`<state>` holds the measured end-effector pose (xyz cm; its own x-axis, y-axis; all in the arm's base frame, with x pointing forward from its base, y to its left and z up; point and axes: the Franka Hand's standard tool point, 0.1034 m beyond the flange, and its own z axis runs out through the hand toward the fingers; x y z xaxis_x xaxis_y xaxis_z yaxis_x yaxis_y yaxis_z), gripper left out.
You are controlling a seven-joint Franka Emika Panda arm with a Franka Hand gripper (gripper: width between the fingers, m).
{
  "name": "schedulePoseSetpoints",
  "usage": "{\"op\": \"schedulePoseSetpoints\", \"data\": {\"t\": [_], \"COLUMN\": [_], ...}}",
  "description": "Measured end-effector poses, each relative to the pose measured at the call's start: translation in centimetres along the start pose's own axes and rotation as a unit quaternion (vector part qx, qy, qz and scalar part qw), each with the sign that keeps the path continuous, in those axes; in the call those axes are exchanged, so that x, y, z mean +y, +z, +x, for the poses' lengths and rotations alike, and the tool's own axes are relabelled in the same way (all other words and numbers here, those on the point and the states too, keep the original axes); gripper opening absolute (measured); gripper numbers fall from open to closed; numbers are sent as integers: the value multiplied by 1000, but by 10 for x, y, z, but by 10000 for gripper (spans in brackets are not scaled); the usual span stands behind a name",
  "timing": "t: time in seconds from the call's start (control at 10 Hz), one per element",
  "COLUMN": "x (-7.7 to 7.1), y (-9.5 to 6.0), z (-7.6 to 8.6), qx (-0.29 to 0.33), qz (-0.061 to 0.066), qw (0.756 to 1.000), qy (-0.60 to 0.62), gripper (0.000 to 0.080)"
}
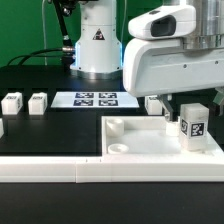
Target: Assemble square table
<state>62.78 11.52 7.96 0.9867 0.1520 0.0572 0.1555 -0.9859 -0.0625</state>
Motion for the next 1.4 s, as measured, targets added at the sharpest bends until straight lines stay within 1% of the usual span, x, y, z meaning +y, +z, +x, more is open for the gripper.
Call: {"op": "schedulePoseSetpoints", "data": {"t": [0.1,0.2,0.5,0.6,0.7,0.8,1.0,1.2,1.4], "x": [0,0,0,0,1,3,2,1,-1], "y": [0,0,0,0,0,0,1,1,2], "z": [0,0,0,0,0,0,-1,-1,-2], "qx": [0,0,0,0,0,0,0,0,0], "qz": [0,0,0,1,7,15,15,13,10], "qw": [1000,1000,1000,999,995,986,964,919,868], "qy": [0,0,19,42,103,168,265,394,496], "gripper": [382,288,289,289,289,289,290,290,290]}}
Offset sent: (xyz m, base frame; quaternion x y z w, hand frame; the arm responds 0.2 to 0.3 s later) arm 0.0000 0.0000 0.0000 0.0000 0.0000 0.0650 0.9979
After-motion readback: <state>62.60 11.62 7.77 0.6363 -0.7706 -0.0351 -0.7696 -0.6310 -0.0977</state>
